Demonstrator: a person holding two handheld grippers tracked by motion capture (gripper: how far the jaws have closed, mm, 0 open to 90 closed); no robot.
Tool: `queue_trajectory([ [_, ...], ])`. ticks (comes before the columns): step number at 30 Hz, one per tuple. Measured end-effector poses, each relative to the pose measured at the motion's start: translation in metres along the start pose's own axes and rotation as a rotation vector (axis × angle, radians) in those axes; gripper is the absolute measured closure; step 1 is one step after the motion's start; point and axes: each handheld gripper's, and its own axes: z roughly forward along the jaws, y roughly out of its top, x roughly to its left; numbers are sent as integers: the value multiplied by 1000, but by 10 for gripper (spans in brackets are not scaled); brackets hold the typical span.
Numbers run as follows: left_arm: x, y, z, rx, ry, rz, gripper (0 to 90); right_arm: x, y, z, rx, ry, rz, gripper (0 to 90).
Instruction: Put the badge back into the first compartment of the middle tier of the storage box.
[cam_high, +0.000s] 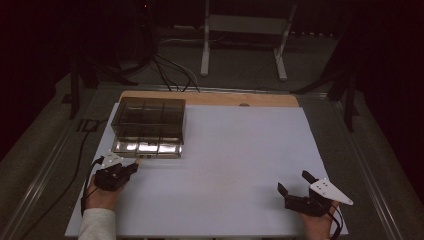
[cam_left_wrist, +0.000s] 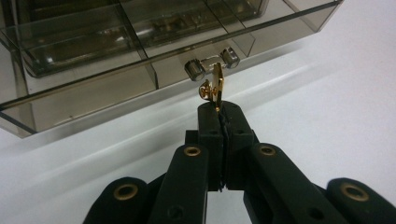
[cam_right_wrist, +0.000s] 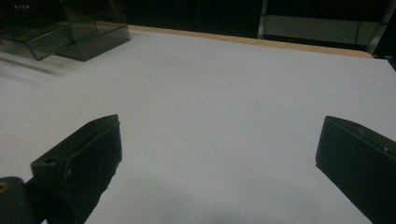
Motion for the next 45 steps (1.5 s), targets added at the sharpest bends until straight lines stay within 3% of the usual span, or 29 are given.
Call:
queue_trajectory([
  [18, 2, 10, -9, -38, 11, -16, 900, -1, 0, -1, -3, -3, 0, 8],
  [32, 10, 21, -17, -79, 32, -37, 900, 0, 0, -1, -3, -3, 2, 8],
  [45, 19, 27, -18, -86, 39, -52, 900, 0, 0, 0, -1, -2, 4, 8],
])
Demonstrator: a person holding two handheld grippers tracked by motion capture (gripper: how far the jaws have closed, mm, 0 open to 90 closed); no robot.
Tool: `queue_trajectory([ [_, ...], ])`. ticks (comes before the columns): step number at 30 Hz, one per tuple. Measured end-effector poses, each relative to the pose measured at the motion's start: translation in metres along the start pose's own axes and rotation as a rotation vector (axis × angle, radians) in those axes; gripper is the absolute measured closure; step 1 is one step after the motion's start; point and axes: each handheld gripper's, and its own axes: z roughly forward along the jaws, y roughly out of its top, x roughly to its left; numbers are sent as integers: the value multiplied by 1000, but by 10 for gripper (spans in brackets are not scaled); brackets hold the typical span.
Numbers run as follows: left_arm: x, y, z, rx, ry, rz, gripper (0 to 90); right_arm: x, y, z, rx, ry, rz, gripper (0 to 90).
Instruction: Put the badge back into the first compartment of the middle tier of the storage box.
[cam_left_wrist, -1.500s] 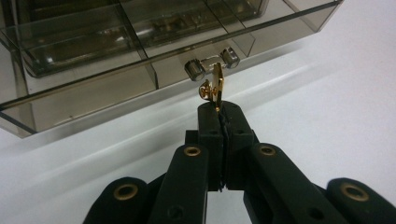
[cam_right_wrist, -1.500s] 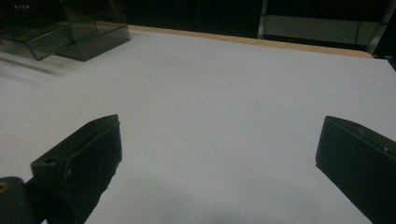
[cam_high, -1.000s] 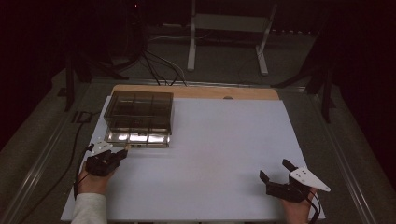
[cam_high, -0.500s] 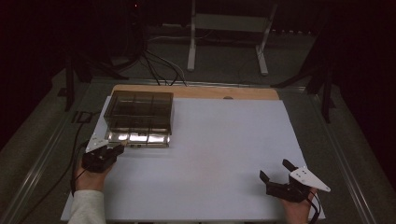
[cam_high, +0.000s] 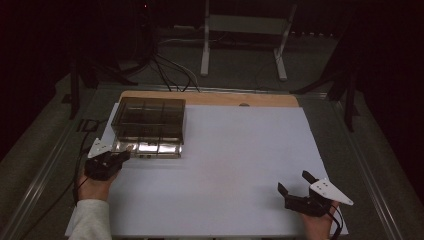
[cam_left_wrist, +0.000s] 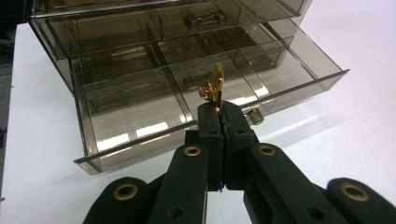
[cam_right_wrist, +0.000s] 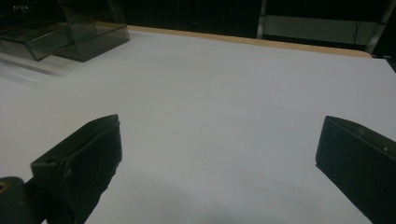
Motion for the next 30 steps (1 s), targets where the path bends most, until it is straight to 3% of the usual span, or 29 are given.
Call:
queue_trajectory([
  [30, 18, 6, 0, -22, 43, -47, 900, -1, 0, -1, -3, -1, 1, 8],
])
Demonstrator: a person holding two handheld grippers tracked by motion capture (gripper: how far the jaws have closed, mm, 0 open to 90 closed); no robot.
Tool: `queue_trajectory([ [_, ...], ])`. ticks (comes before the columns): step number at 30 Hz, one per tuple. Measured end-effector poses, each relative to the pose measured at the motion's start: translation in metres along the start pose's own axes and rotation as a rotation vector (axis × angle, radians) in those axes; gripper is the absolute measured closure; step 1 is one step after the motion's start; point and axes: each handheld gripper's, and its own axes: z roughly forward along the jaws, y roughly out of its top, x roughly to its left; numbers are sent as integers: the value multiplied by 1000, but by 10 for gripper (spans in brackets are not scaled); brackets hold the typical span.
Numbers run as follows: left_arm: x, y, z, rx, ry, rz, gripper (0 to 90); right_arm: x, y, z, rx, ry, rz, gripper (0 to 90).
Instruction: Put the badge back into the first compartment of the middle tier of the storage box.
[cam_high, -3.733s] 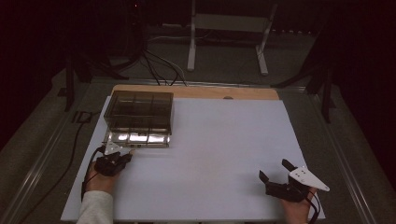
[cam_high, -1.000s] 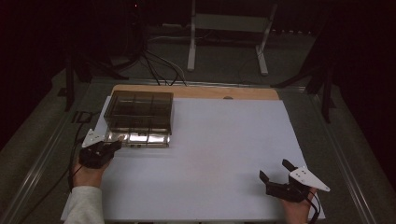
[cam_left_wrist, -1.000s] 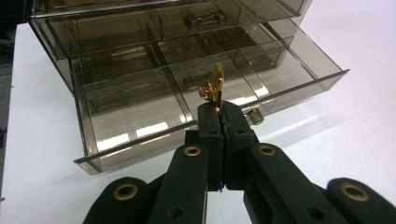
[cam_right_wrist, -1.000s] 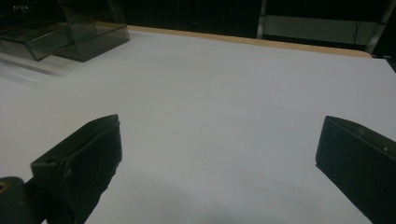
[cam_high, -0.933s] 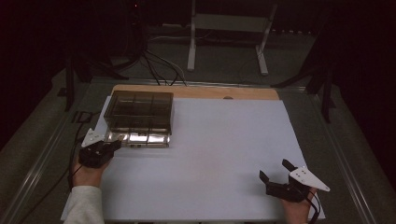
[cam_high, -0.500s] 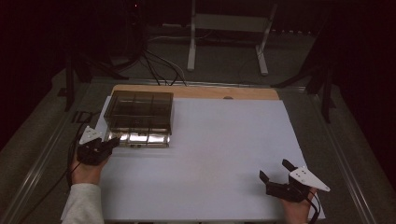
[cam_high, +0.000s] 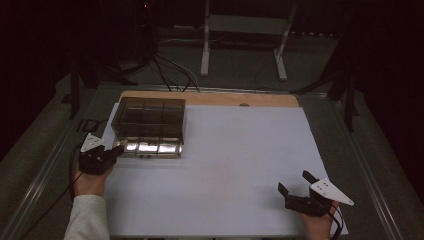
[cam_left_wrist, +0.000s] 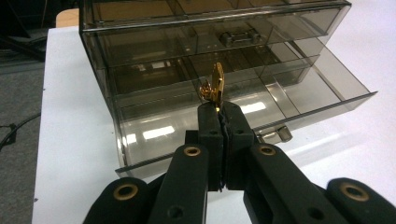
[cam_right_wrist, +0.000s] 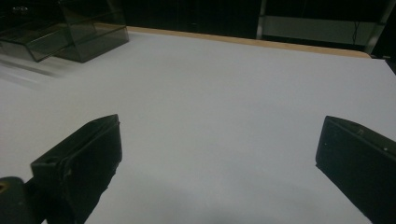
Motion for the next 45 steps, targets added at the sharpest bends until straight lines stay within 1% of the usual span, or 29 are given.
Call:
queue_trajectory([
  [10, 5, 4, 3, 8, 8, -14, 900, 0, 0, 0, 0, 0, 1, 7],
  [14, 7, 4, 7, 23, 1, -25, 900, 0, 0, 0, 0, 0, 1, 8],
  [23, 9, 4, 13, 34, -2, -31, 900, 0, 0, 0, 1, 0, 1, 8],
  [28, 10, 5, 16, 44, -6, -42, 900, 0, 0, 1, 2, 1, -1, 8],
  [34, 11, 7, 22, 54, -17, -55, 900, 0, 0, 1, 5, 1, 0, 7],
  [45, 10, 7, 36, 90, -36, -85, 899, 0, 0, 1, 8, 2, 1, 8],
])
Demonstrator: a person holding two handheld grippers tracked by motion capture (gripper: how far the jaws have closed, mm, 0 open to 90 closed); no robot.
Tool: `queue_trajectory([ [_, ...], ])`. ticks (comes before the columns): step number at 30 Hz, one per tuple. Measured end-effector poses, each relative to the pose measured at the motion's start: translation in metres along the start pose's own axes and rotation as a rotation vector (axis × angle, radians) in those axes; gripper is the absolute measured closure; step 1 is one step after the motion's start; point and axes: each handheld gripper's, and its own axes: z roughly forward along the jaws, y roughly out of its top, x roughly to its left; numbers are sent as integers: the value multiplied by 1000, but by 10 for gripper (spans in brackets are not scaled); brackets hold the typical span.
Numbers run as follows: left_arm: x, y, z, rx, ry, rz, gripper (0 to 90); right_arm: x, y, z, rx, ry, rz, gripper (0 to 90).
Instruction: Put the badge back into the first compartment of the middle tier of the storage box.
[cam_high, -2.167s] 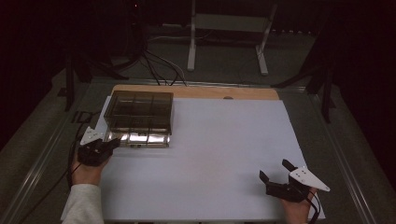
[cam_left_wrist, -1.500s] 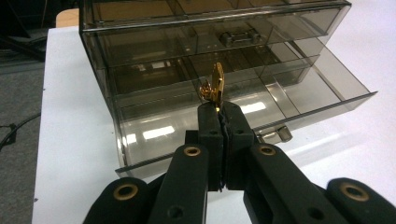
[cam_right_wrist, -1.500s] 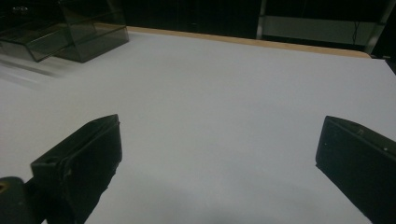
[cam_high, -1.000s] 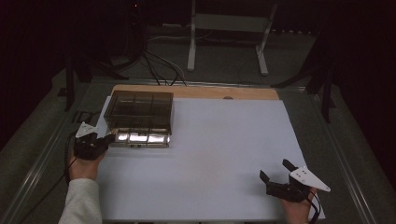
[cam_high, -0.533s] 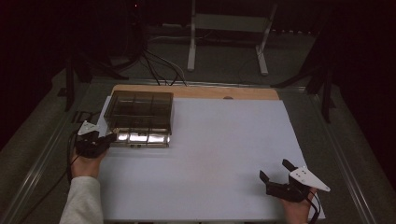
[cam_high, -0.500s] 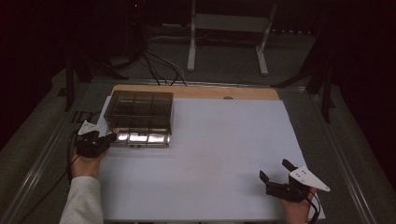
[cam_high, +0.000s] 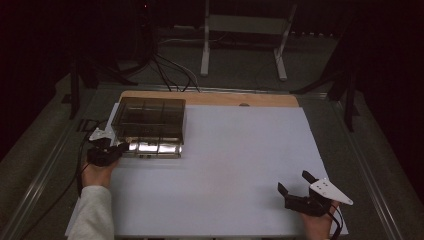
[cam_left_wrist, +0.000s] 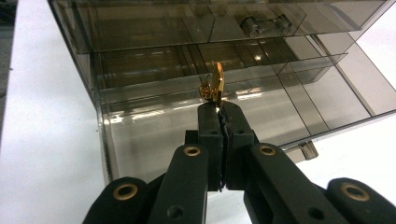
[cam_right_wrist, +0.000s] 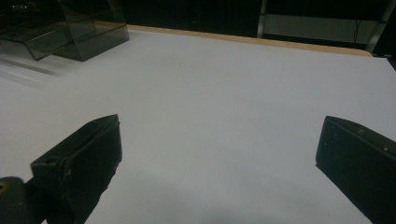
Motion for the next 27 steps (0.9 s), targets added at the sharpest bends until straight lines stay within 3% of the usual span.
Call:
queue_trajectory([
  [27, 4, 1, 13, 68, -20, -28, 892, 0, 0, 0, -5, -1, -2, 8],
])
